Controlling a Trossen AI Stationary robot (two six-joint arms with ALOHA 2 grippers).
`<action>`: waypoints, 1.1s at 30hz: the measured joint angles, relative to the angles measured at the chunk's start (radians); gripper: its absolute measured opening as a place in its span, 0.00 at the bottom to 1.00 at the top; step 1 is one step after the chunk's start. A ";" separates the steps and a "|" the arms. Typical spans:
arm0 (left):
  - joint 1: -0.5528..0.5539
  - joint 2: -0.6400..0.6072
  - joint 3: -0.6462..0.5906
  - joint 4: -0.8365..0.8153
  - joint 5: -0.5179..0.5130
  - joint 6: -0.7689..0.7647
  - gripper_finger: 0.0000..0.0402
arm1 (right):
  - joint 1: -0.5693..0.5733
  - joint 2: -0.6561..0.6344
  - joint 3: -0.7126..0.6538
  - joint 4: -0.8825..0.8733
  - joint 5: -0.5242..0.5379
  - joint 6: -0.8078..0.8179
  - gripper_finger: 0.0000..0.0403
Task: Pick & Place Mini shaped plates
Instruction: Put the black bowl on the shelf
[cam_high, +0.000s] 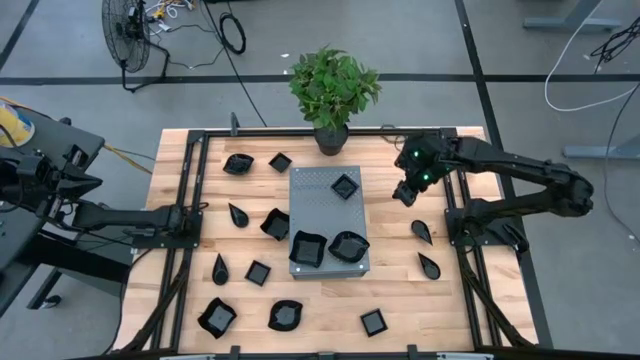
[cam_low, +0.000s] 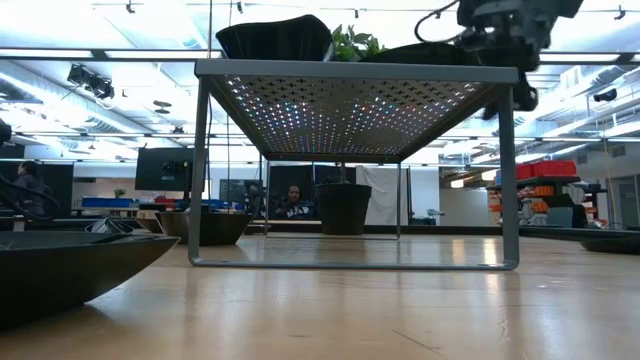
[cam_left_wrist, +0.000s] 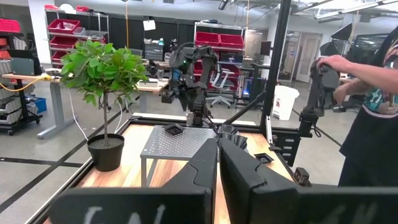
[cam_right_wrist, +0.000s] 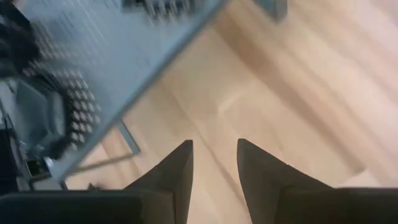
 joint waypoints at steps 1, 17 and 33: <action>0.000 0.000 0.000 0.000 0.000 0.000 0.06 | 0.009 -0.002 -0.020 0.000 0.000 0.015 0.32; 0.000 0.000 0.000 0.000 0.000 0.000 0.06 | 0.187 -0.005 -0.204 -0.074 0.080 0.133 0.32; 0.000 0.000 0.000 0.000 0.000 0.000 0.06 | 0.448 0.027 -0.182 -0.220 0.210 0.358 0.32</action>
